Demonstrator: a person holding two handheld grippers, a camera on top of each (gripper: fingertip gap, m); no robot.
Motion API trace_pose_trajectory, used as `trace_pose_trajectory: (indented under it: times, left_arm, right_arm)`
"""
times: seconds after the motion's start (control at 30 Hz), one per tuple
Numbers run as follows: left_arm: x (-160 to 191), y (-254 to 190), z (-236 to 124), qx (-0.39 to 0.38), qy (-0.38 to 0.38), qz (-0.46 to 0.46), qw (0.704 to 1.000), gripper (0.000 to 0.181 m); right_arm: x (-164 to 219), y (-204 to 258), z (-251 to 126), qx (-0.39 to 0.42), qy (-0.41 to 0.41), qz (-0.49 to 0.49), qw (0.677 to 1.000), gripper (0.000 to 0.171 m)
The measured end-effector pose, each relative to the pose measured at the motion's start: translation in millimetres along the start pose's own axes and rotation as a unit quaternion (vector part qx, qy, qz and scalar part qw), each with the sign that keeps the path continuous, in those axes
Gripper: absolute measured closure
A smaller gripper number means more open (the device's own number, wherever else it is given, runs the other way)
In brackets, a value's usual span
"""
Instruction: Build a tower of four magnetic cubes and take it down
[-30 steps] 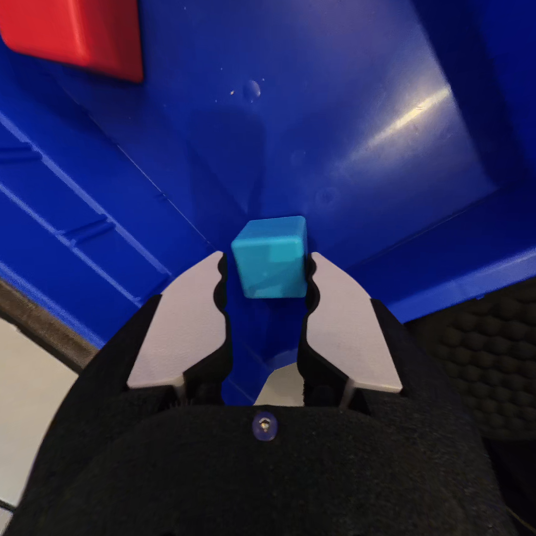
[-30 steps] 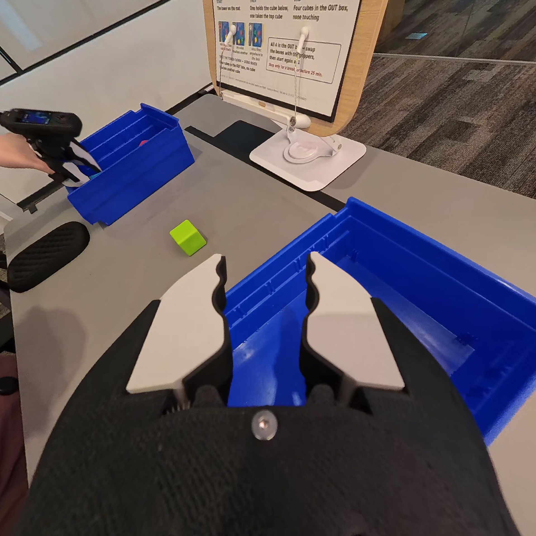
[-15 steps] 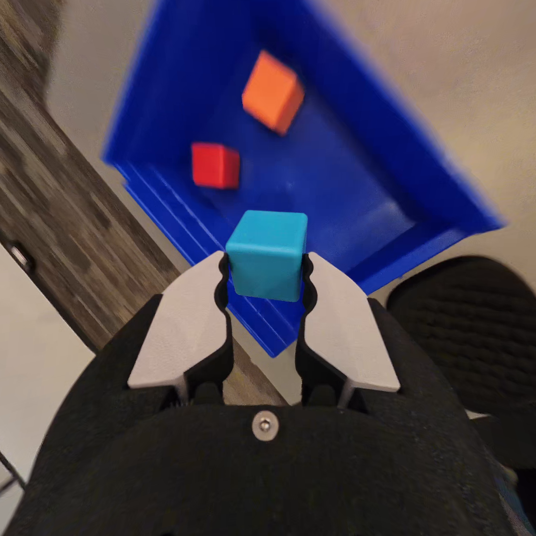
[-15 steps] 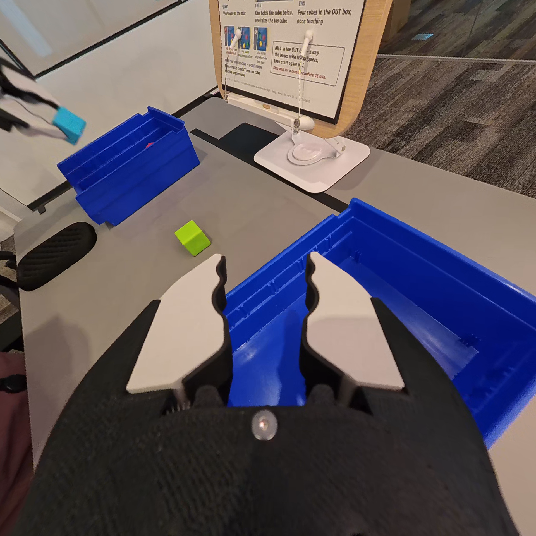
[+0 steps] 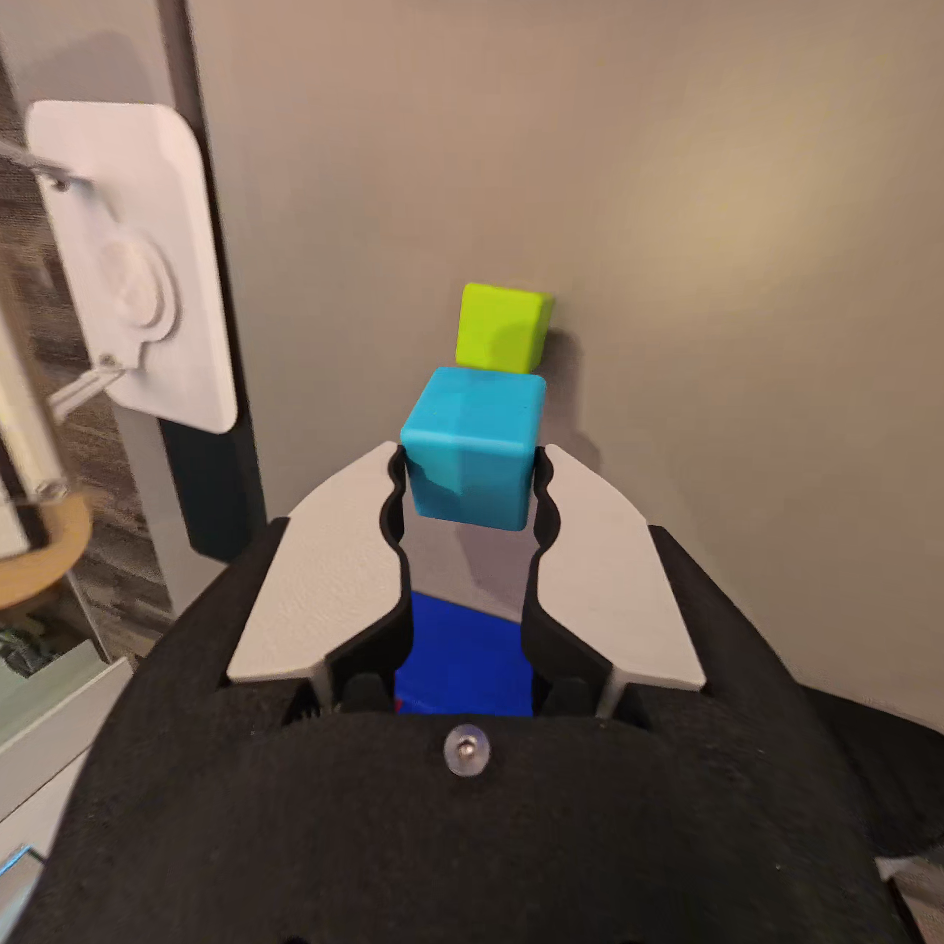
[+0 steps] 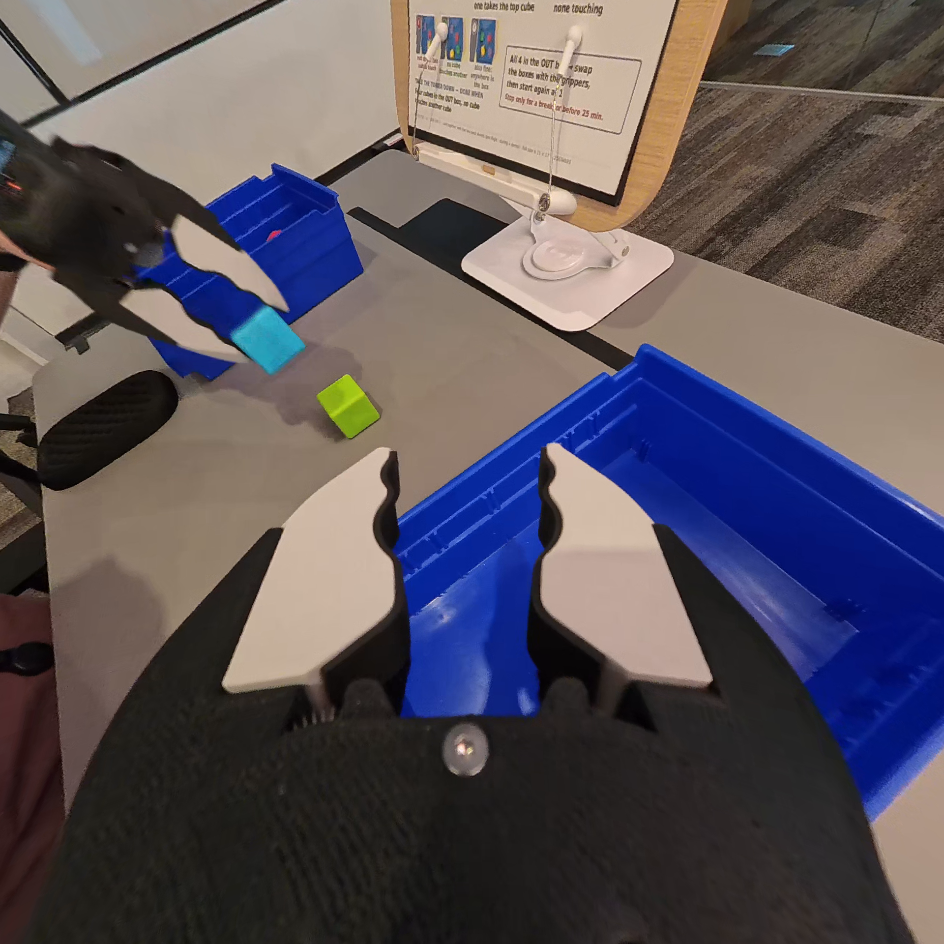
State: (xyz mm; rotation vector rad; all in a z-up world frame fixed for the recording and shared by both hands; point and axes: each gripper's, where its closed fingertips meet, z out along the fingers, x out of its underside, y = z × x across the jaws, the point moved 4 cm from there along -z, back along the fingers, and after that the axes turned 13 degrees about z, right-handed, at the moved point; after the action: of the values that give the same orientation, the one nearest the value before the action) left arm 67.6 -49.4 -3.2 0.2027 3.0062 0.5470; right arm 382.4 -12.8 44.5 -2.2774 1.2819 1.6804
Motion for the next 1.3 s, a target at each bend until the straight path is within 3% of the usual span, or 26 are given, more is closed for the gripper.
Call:
trace_pose_trajectory:
  times: [0.17,0.67,0.83,0.93,1.03,1.13,1.2,1.3]
  left_arm:
    - [-11,9,34,0.019,0.035,0.027,0.999,0.133]
    - [-28,5,68,0.059,0.080,0.076,0.992,0.132]
    - [-26,11,57,0.052,0.053,0.050,0.996,0.128]
    - [-17,24,24,0.026,0.008,0.012,1.000,0.125]
    - [16,46,-28,-0.032,-0.042,-0.047,0.997,0.128]
    - [83,65,-72,-0.088,-0.035,-0.115,0.989,0.128]
    - [133,68,-85,-0.097,-0.019,-0.159,0.982,0.132]
    - [199,65,-75,-0.080,0.018,-0.199,0.977,0.128]
  right_arm:
    - [-1,9,-2,-0.015,-0.002,-0.008,1.000,0.117]
    - [4,14,-4,-0.026,0.014,-0.012,0.999,0.117]
    - [5,11,-8,-0.028,0.008,-0.004,1.000,0.117]
    - [4,9,-11,-0.032,0.001,0.001,0.999,0.117]
    - [4,9,-16,-0.037,-0.009,0.005,0.999,0.116]
    - [2,8,-18,-0.041,-0.017,0.010,0.999,0.117]
    - [2,8,-18,-0.040,-0.017,0.010,0.999,0.116]
    - [3,9,-16,-0.038,-0.009,0.008,0.999,0.116]
